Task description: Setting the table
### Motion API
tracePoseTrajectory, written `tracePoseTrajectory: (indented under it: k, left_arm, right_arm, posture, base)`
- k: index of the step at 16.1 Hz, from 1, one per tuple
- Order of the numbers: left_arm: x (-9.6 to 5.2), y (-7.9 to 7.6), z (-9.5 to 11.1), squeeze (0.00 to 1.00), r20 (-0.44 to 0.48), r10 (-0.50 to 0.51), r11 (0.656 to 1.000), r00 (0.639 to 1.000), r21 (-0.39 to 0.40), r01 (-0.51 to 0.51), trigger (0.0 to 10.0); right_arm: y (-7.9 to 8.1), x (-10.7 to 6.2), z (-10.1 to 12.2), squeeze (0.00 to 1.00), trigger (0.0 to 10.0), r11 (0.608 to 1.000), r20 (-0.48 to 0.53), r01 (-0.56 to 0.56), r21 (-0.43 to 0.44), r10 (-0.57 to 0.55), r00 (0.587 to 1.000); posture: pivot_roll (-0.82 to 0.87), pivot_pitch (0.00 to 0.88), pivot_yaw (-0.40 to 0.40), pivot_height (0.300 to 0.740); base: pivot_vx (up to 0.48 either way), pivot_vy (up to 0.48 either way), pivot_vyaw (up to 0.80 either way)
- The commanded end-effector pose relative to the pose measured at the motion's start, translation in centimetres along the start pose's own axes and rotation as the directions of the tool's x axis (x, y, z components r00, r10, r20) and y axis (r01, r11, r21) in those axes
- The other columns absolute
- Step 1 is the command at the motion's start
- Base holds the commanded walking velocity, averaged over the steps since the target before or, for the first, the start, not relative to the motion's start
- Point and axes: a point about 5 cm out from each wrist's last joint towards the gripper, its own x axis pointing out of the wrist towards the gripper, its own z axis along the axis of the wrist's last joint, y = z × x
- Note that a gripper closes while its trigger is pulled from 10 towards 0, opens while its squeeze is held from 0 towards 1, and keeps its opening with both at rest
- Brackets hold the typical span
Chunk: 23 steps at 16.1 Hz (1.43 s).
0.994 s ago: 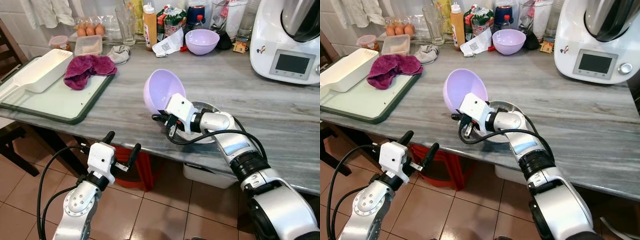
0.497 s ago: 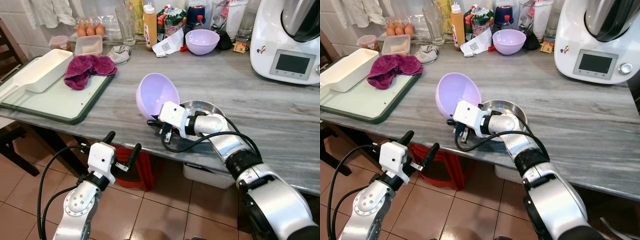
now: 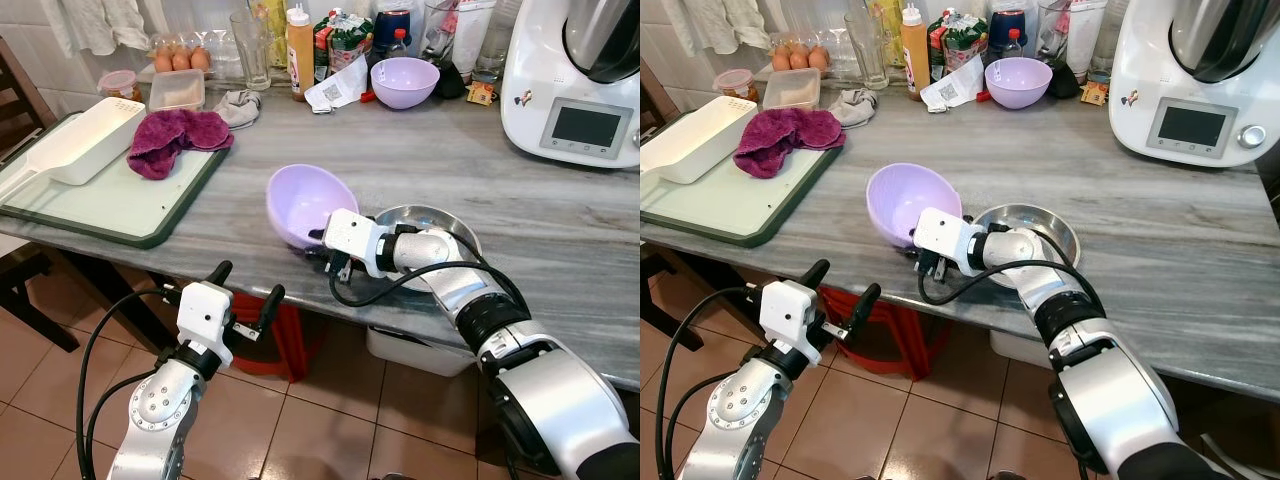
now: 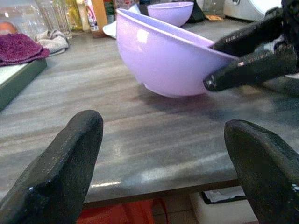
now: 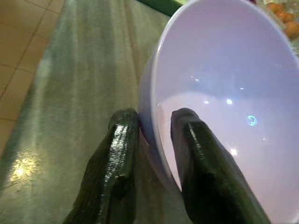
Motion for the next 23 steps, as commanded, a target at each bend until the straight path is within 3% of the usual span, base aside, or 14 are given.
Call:
tracePoseTrajectory:
  k: [1,6,12,14,17,18,22,23]
  left_arm:
    - [0.1,-0.1,0.3,0.0,0.003,-0.003,1.0,1.0,0.001,0.003,10.0]
    - [0.4,0.1,0.5,0.0,0.011,-0.02,1.0,1.0,0.005,0.02,10.0]
    - [0.4,0.1,0.5,0.0,0.013,-0.036,0.999,0.999,-0.002,0.036,10.0]
    - [1.2,0.0,1.1,0.0,0.037,-0.036,0.999,0.999,0.004,0.036,10.0]
    - [1.5,-0.2,1.1,0.0,0.044,-0.025,1.0,0.999,-0.004,0.025,10.0]
    - [1.6,-0.2,1.1,0.0,0.043,-0.025,1.0,0.999,-0.005,0.025,10.0]
    - [2.0,-0.3,1.1,0.0,0.041,-0.039,0.999,0.998,-0.007,0.039,10.0]
    - [2.2,-0.2,1.2,0.0,0.044,-0.047,0.999,0.998,-0.005,0.048,10.0]
  right_arm:
    - [-1.0,-0.3,0.4,1.0,10.0,0.999,0.003,0.038,-0.024,-0.038,0.999]
    - [-2.4,-0.8,1.1,1.0,10.0,0.986,0.04,0.162,-0.038,-0.161,0.986]
    - [-3.1,-1.7,2.2,1.0,10.0,0.954,0.163,0.298,0.023,-0.297,0.941]
    - [-3.6,-2.6,2.2,1.0,10.0,0.903,0.173,0.417,0.106,-0.429,0.886]
    - [-3.4,-4.4,0.7,1.0,10.0,0.786,0.076,0.586,0.194,-0.608,0.79]
    - [-3.2,-4.7,0.3,1.0,10.0,0.762,0.048,0.611,0.215,-0.633,0.773]
    - [-2.2,-6.6,-1.7,1.0,10.0,0.572,-0.14,0.745,0.344,-0.753,0.643]
    - [-1.7,-7.0,-2.0,1.0,10.0,0.539,-0.196,0.76,0.363,-0.753,0.628]
  posture:
    - [-0.09,0.131,0.062,0.74]
    - [-0.09,0.126,0.062,0.74]
    - [-0.1,0.124,0.069,0.74]
    - [-0.1,0.118,0.071,0.74]
    - [-0.12,0.116,0.079,0.74]
    - [-0.12,0.116,0.081,0.74]
    - [-0.14,0.117,0.098,0.74]
    - [-0.15,0.117,0.101,0.74]
  base:
    - [0.0,0.0,0.0]
    - [0.0,0.0,0.0]
    - [0.0,0.0,0.0]
    - [0.0,0.0,0.0]
    - [0.0,0.0,0.0]
    - [0.0,0.0,0.0]
    - [0.0,0.0,0.0]
    - [0.0,0.0,0.0]
